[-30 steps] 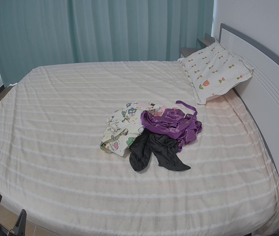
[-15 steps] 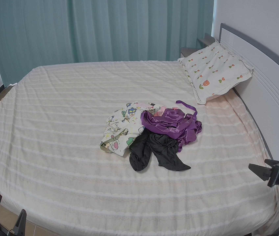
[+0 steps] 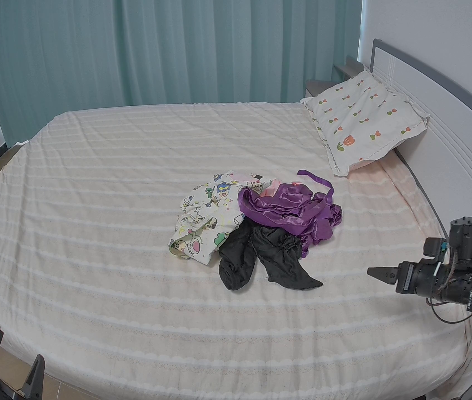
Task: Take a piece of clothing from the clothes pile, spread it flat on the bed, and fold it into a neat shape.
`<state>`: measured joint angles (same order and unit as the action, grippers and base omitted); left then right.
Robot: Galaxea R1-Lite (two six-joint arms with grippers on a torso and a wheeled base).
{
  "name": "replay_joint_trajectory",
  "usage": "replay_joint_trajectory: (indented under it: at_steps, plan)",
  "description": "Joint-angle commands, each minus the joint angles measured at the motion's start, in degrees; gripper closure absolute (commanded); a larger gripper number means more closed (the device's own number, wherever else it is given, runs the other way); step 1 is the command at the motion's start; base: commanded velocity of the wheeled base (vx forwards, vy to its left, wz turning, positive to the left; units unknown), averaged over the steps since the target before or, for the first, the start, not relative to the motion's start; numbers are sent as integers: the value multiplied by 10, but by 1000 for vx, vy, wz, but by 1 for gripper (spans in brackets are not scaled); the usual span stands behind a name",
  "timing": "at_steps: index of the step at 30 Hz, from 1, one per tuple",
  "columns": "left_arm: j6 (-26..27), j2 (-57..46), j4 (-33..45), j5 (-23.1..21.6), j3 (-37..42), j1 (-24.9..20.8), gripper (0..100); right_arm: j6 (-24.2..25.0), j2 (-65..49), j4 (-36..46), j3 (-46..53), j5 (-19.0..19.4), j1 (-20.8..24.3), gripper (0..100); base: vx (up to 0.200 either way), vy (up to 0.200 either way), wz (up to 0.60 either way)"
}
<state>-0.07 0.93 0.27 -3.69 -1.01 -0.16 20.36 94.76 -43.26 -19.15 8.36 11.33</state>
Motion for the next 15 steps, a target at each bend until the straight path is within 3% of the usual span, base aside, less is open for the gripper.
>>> replay_joint_trajectory:
  at_steps: [1, 6, 15]
  plan:
    - [0, -7, 0, 0, 9, 1, 0, 20, 148, -42, -52, -17, 24, 0, 0, 0, 0]
    - [-1, -7, 1, 0, 9, 0, 0, 64, 223, -95, -93, -42, 46, 0, 0, 0, 0]
    - [0, -8, 1, 0, 9, 0, 0, 69, 337, -106, -182, -76, 70, 0, 0, 0, 0]
